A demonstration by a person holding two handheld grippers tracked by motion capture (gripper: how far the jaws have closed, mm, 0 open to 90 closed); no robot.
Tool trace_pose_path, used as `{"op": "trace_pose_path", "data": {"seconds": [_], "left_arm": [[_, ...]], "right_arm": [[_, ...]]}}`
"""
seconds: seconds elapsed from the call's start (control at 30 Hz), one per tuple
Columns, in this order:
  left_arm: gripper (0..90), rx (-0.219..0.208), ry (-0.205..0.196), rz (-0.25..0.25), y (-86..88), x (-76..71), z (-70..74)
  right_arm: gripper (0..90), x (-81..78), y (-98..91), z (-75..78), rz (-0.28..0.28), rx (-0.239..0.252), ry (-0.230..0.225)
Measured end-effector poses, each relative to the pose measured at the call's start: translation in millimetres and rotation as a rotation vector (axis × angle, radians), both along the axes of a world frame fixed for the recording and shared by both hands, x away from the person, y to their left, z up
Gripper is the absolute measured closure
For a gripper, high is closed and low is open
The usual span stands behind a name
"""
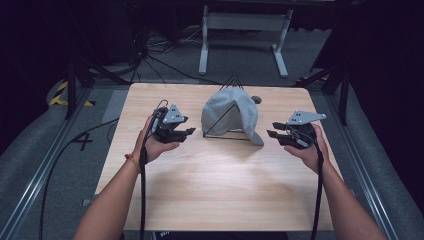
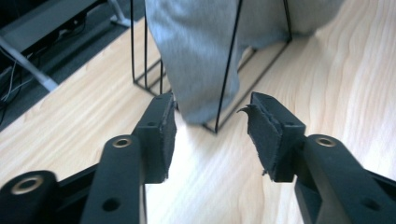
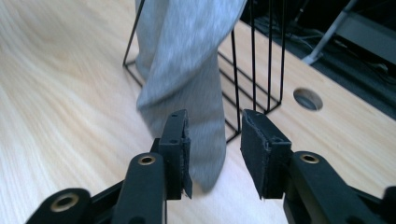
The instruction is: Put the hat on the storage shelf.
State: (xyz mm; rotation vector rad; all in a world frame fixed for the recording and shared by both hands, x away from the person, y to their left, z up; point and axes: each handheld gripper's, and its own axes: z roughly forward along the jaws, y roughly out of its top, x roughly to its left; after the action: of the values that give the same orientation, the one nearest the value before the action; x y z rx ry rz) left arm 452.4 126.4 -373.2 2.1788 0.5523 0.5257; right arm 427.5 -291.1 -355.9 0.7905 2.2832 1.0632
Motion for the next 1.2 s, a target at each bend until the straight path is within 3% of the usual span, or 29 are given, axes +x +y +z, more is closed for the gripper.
{"op": "trace_pose_path", "data": {"seconds": [0.2,0.5,0.77,1.1,1.13,1.2], "left_arm": [[46.2,0.044,0.011,0.019,15.1,-17.0,-8.3],[39.9,0.157,0.043,0.014,30.6,-47.7,-32.3],[33.6,0.199,0.082,0.004,44.1,-69.0,-58.2],[25.4,0.155,0.178,-0.024,63.9,-84.4,-91.9],[24.6,0.145,0.186,-0.028,65.0,-85.4,-94.4],[23.2,0.086,0.205,-0.025,69.5,-87.4,-99.4]], "right_arm": [[54.7,-11.7,-7.2,-7.3,-0.014,-0.050,0.025],[42.7,-35.0,-21.1,-22.2,-0.047,-0.118,0.049],[36.3,-56.7,-38.5,-41.0,-0.082,-0.104,0.068],[31.0,-85.6,-72.9,-83.3,-0.137,-0.012,0.143],[29.7,-88.2,-76.6,-88.5,-0.145,-0.015,0.149],[29.1,-91.4,-82.6,-95.7,-0.163,-0.003,0.164]]}}
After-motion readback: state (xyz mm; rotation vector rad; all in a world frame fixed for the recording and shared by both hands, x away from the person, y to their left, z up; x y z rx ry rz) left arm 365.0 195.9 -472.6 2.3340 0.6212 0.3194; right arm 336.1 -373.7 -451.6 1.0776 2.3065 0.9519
